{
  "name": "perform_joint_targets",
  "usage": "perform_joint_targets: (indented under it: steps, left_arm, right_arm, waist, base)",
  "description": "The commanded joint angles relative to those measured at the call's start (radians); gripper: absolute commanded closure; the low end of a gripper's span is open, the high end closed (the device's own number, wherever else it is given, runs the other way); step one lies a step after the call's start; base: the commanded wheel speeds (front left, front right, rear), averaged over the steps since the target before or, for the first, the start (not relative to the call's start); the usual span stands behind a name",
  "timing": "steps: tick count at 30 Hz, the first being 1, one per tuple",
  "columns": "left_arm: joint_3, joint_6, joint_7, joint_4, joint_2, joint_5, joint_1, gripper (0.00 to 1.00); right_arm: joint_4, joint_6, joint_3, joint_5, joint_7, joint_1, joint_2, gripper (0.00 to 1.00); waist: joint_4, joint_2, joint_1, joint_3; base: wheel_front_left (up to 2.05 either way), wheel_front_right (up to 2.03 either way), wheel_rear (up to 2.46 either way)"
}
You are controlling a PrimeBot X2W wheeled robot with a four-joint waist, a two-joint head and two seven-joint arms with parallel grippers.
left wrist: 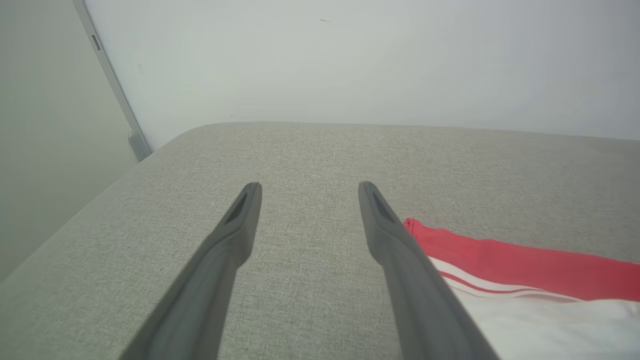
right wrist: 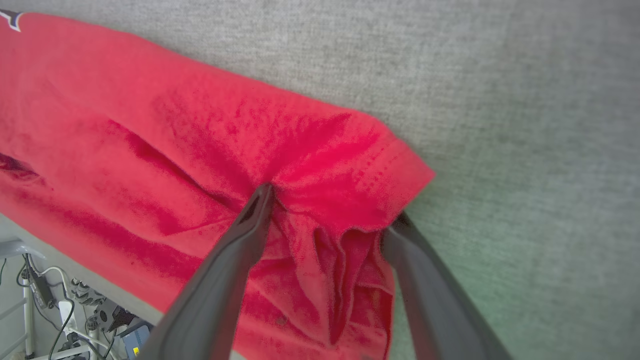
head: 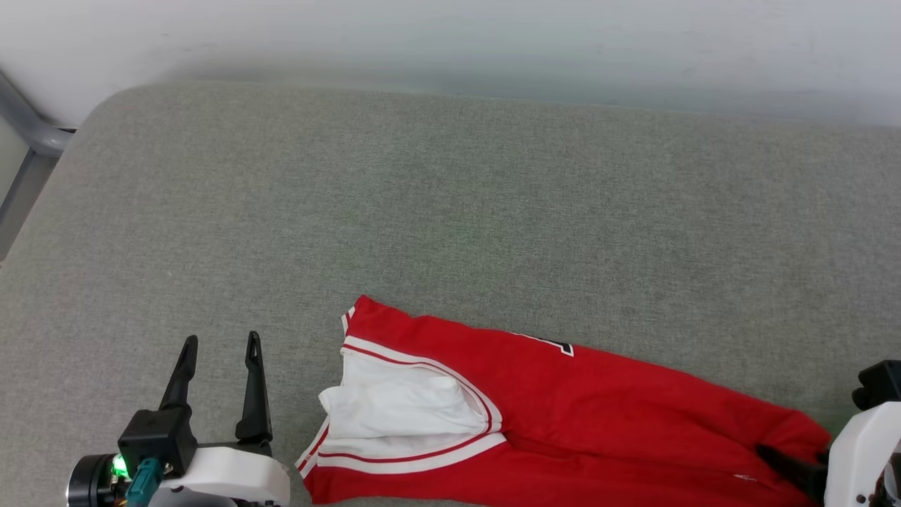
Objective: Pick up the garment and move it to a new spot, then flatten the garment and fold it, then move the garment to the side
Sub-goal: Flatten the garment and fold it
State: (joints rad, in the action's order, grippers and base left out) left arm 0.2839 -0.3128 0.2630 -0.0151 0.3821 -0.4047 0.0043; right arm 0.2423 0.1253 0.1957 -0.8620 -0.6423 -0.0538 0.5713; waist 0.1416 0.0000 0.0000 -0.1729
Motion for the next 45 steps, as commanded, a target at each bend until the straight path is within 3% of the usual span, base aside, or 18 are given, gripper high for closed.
perform_joint_targets:
  steps: [1,4,5,6,7,8,15,27,33,40,45]
  left_arm:
    - [-0.031,0.017,0.002,0.003,-0.031,0.029,0.014,0.00]
    - [-0.086,0.053,0.002,0.001,-0.084,0.092,0.036,0.00]
    - [-0.098,0.061,0.002,0.002,-0.097,0.105,0.041,0.00]
    - [-0.111,0.070,0.002,0.002,-0.109,0.119,0.045,0.00]
    - [-0.123,0.078,0.002,0.003,-0.119,0.133,0.050,0.00]
    - [-0.156,0.105,0.002,0.011,-0.150,0.166,0.066,0.00]
    - [-0.207,0.155,0.002,0.020,-0.199,0.240,0.077,0.00]
    - [-0.236,0.205,0.002,0.022,-0.246,0.323,0.109,0.00]
    - [-0.241,0.214,0.002,0.025,-0.256,0.344,0.124,0.00]
    - [-0.246,0.223,0.002,0.026,-0.267,0.359,0.128,0.00]
    - [-0.239,0.232,0.002,0.031,-0.277,0.367,0.111,0.00]
  right_arm:
    - [0.015,0.011,0.074,-0.024,-0.004,0.013,-0.054,0.00]
    - [0.014,0.011,0.133,-0.039,0.017,0.010,-0.051,0.00]
    - [0.011,0.012,0.142,-0.038,0.028,0.010,-0.048,0.15]
    - [0.011,0.012,0.151,-0.040,0.038,0.009,-0.044,0.85]
    - [0.012,0.012,0.159,-0.042,0.047,0.008,-0.039,1.00]
    - [0.012,0.011,0.155,-0.048,0.085,-0.004,-0.012,1.00]
    - [0.024,0.004,0.085,-0.072,0.146,-0.035,0.078,1.00]
    - [0.144,0.005,-0.024,-0.056,0.143,-0.078,0.163,1.00]
    - [0.101,0.005,-0.038,-0.059,0.117,-0.057,0.133,1.00]
    - [-0.087,0.005,-0.027,-0.068,0.058,-0.029,0.052,1.00]
    - [-0.205,0.005,0.041,-0.045,-0.011,-0.059,-0.008,1.00]
  waist:
    - [0.005,0.0000,0.0000,-0.002]
    - [0.008,0.0000,0.0000,0.002]
    - [0.007,0.0000,0.0000,0.003]
    - [0.006,0.0000,0.0000,0.006]
    - [0.005,0.0000,0.0000,0.008]
    - [-0.002,0.0000,0.0000,0.016]
    - [-0.017,0.0000,0.0000,0.032]
    - [-0.031,0.0000,0.0000,0.065]
    - [-0.033,0.0000,0.0000,0.088]
    - [-0.037,0.0000,0.0000,0.094]
    - [-0.035,0.0000,0.0000,0.085]
  base:
    - [0.00,0.00,0.00]
    - [0.00,0.00,0.00]
    - [0.00,0.00,0.00]
    - [0.00,0.00,0.00]
    - [0.00,0.00,0.00]
    - [0.00,0.00,0.00]
    - [0.00,0.00,0.00]
    - [0.00,0.00,0.00]
    - [0.00,0.00,0.00]
    - [0.00,0.00,0.00]
    - [0.00,0.00,0.00]
